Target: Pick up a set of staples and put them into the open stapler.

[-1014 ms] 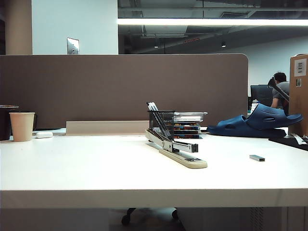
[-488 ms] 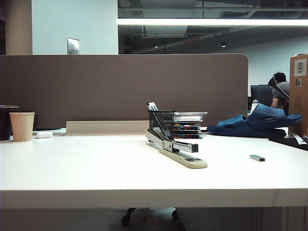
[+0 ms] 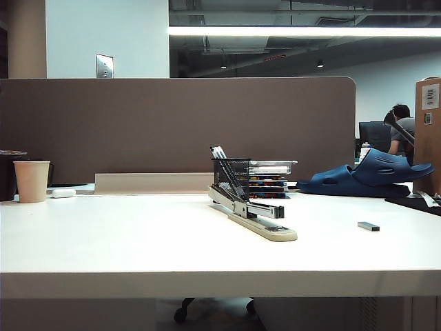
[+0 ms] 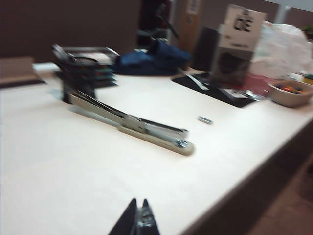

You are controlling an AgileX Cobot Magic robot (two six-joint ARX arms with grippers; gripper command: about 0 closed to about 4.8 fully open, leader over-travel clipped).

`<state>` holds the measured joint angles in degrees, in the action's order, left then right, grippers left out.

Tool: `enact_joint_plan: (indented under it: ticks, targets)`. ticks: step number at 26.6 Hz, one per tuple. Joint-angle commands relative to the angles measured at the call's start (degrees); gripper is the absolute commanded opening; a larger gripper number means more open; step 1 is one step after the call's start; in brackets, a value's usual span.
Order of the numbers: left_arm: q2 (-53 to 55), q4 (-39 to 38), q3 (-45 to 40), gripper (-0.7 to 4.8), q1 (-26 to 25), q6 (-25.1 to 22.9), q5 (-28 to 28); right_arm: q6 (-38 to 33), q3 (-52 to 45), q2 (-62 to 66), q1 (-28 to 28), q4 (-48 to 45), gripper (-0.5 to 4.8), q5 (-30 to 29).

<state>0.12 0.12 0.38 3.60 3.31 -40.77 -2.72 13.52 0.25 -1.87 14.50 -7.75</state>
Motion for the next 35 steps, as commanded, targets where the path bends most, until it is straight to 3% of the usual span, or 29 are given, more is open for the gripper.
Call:
enact_joint_plan:
  ticks: [1,8,14,35]
  targets:
    - [0.0,-2.23,0.15,-0.06,-0.07,0.37,-3.5,-1.81,3.39,-0.17,0.09,6.29,-0.06,-1.09]
    - [0.0,-4.85,0.15,-0.06,-0.07,0.28,-3.63,-1.79,10.84,-0.07,0.09,18.1,-0.05,-2.47]
    - [0.0,-5.7,0.11,-0.06,-0.07,-0.31,-3.23,-1.81,12.35,2.97,0.11,18.25,-0.06,-3.21]
    - [0.0,-7.39,0.11,-0.06,-0.09,-0.26,-1.44,-1.77,29.07,45.05,0.9,19.5,-0.05,-7.67]
